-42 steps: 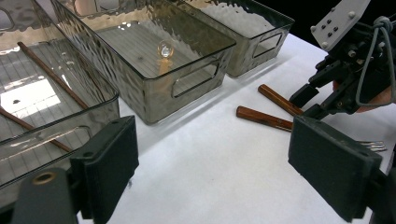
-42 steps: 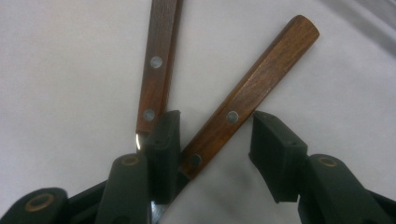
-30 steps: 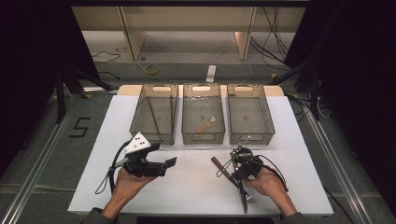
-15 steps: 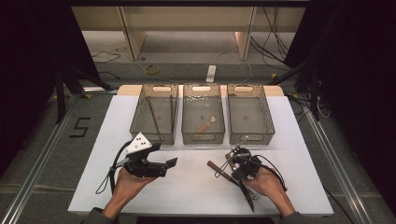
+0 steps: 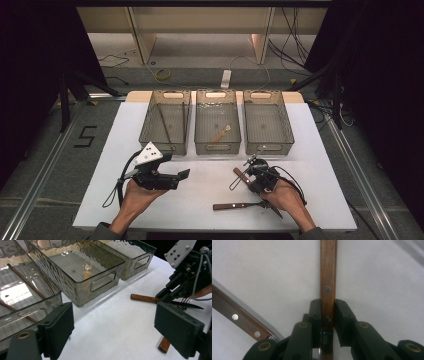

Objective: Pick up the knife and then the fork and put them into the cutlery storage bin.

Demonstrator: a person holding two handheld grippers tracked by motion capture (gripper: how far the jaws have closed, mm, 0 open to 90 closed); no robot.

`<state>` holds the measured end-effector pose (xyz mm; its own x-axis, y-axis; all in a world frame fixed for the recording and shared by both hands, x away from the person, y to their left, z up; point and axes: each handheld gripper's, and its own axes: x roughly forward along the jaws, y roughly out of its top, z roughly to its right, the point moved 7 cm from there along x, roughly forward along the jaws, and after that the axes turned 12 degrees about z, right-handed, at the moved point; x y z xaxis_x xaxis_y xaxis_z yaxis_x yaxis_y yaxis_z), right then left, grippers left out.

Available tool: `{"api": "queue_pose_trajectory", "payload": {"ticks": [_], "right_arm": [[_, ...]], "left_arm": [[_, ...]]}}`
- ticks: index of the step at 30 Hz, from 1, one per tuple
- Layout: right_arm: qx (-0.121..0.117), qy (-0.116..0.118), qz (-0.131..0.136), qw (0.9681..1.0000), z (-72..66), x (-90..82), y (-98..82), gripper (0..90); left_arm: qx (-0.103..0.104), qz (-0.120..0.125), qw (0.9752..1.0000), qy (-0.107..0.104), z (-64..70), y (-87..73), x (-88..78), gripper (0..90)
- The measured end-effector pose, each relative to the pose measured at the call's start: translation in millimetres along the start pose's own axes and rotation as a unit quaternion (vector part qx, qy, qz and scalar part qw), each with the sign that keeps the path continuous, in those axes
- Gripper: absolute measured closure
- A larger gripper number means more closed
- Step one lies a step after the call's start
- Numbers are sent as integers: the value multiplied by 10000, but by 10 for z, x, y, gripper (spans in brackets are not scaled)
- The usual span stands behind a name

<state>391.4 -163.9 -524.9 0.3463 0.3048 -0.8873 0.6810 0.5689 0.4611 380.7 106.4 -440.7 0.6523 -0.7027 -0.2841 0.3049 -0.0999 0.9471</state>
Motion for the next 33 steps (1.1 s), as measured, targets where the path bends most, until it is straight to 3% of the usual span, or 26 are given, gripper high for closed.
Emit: {"api": "queue_pose_trajectory", "payload": {"ticks": [13,23,33], "right_arm": [[-27,404,354,9986,4,-86,49,773],[80,523,678,9963,51,-195,98,773],[253,580,1061,9923,169,-421,178,772]], "left_arm": [[-63,26,10000,-11,-14,3,-10,157],[-85,79,9999,-8,-16,14,-16,158],[-79,86,9999,4,-23,15,-14,158]]}}
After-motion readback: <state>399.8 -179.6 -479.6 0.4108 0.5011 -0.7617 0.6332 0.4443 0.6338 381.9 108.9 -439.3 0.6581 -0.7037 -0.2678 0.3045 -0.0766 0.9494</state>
